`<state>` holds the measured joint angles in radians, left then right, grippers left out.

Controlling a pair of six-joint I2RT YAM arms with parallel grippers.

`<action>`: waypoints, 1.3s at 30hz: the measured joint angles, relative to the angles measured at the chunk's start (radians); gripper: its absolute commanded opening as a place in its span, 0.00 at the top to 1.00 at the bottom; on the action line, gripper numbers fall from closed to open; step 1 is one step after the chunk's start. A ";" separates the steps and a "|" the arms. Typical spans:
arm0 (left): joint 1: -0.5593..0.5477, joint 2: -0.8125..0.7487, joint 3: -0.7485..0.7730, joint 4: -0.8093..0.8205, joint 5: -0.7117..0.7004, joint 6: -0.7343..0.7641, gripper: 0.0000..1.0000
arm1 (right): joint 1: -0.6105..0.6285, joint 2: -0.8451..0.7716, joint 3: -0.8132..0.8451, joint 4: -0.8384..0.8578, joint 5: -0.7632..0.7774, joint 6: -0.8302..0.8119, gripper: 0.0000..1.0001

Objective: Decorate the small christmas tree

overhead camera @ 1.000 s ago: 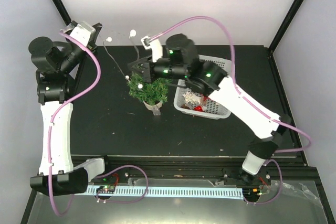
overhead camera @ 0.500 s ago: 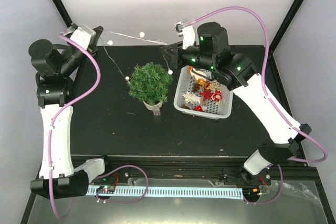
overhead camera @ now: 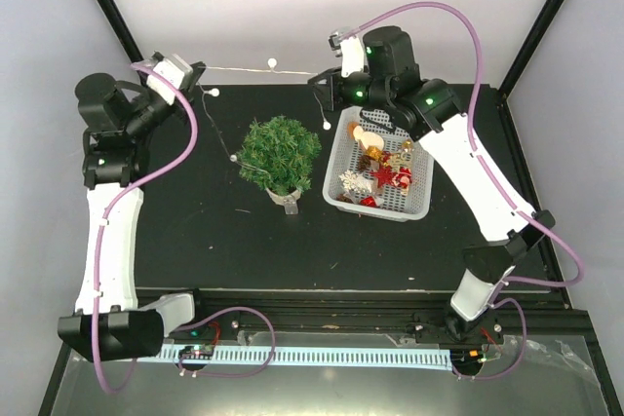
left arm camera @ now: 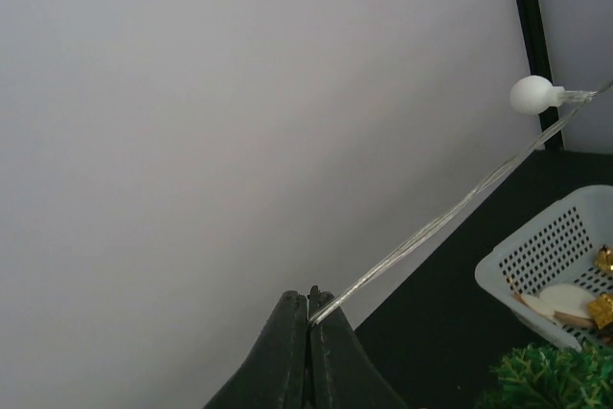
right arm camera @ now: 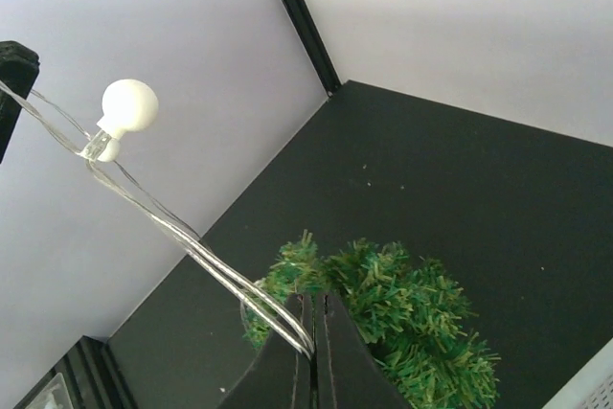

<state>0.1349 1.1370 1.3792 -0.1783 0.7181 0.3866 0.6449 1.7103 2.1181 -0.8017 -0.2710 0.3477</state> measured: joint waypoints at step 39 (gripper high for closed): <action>-0.079 0.565 0.261 0.142 -0.106 -0.013 0.35 | -0.308 -0.137 -0.280 -0.042 0.156 0.055 0.99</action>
<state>0.0555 1.7020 1.6402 -0.0360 0.6121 0.3733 0.3370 1.5730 1.8385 -0.8440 -0.1154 0.4030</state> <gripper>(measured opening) 0.653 0.017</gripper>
